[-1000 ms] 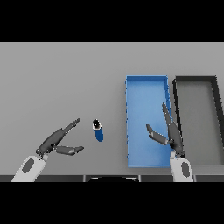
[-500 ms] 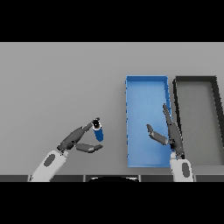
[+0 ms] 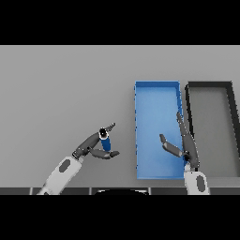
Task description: Pick up the blue pipe and place it into the blue bin.
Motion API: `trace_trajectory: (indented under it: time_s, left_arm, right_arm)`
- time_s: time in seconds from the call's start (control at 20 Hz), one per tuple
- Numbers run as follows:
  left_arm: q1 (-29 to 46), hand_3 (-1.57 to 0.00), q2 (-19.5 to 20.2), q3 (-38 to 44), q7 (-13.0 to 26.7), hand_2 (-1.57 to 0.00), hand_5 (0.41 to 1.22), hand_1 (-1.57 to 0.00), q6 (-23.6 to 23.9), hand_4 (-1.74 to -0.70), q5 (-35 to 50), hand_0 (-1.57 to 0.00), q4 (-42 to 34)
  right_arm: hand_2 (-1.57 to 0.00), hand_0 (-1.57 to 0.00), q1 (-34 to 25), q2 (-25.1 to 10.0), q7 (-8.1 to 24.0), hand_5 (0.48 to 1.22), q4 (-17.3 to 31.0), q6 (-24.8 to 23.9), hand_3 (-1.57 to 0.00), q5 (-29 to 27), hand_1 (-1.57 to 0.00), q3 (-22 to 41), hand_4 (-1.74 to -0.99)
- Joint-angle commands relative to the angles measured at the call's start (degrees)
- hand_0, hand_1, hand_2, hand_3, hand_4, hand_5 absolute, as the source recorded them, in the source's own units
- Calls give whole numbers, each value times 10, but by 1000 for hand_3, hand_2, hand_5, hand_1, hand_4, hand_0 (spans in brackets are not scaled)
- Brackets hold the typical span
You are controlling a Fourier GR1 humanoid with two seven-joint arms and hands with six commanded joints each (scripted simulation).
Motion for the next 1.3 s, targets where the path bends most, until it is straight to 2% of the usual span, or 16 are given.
trace_trajectory:
  time_s: [0.0, 0.1, 0.15, 0.2, 0.3, 0.35, 0.45, 0.5, 0.6, 0.65, 0.8, 0.85, 1.0, 1.25]
  left_arm:
    - [1, 1, -6, -2, -10, 1, 463, 1, 0, -1107, 0, 1, 2]
    - [0, -121, -24, 5, -20, -151, 550, -41, -4, -1186, 20, 1, 12]
    - [3, -276, -32, 7, -26, -308, 613, -156, -8, -1243, 30, -10, 15]
    - [9, -535, -41, 10, -35, -485, 735, -319, -9, -1281, 39, -125, 18]
    - [13, -908, -46, 9, -30, -865, 910, -752, -4, -1439, 43, -602, 8]
    - [15, -1030, -52, 7, -37, -1006, 972, -915, -5, -1497, 42, -796, 10]
    - [23, -1194, -47, 3, -42, -1210, 1062, -1151, -3, -1580, 39, -1075, -4]
    - [18, -1270, -48, 2, -41, -1282, 1094, -1235, 1, -1553, 33, -1174, 0]
    - [21, -1378, -55, -7, -38, -1386, 1139, -1356, 10, -1513, 26, -1317, -13]
    - [25, -1417, -53, -6, -51, -1423, 1156, -1399, 12, -1501, 20, -1368, -16]
    - [17, -1492, -63, 3, -61, -1495, 1188, -1483, 23, -1478, 11, -1467, -31]
    - [15, -1508, -63, 8, -63, -1510, 1194, -1501, 22, -1474, 16, -1488, -48]
    - [10, -1539, -76, 7, -53, -1540, 1207, -1535, 19, -1468, 18, -1528, -79]
    - [-25, -1560, -82, 10, -17, -1561, 1217, -1559, -8, -1466, 24, -1557, -125]
  right_arm:
    - [1, 1, -4, 2, 4, 650, 2, 0, 1, -3, 1, -2, -1207]
    - [1, 1, -7, -3, 5, 655, -2, 1, 1, -6, 1, -5, -1213]
    - [1, 1, -8, 2, 6, 655, 1, 2, 1, -6, 1, -1, -1217]
    - [1, 1, -3, 2, 0, 656, 3, 3, 1, -5, 1, 0, -1220]
    - [1, 1, -6, 3, 0, 657, 5, -3, 1, 2, 1, 0, -1219]
    - [1, 1, -3, 4, -4, 658, 6, 0, 1, -4, 1, -1, -1224]
    - [1, 1, -14, 6, 8, 660, 12, 5, 1, -10, 1, -1, -1233]
    - [1, 1, -14, 6, 8, 656, 6, 4, 1, -10, 1, -1, -1228]
    - [1, 1, -17, 7, 13, 646, 7, 5, 1, -14, 1, -1, -1222]
    - [1, 1, -13, 6, 12, 638, 10, 7, 1, -15, 1, -2, -1221]
    - [1, 1, -17, 10, 13, 628, 10, 2, 1, -13, 1, -3, -1219]
    - [1, 1, -24, 13, 21, 630, 16, 5, 1, -16, 1, -1, -1225]
    - [1, 1, -11, 8, 15, 638, 4, 2, 1, -6, 1, 2, -1220]
    - [1, 1, -21, 2, 10, 643, 13, -1, 1, 2, 1, -1, -1176]
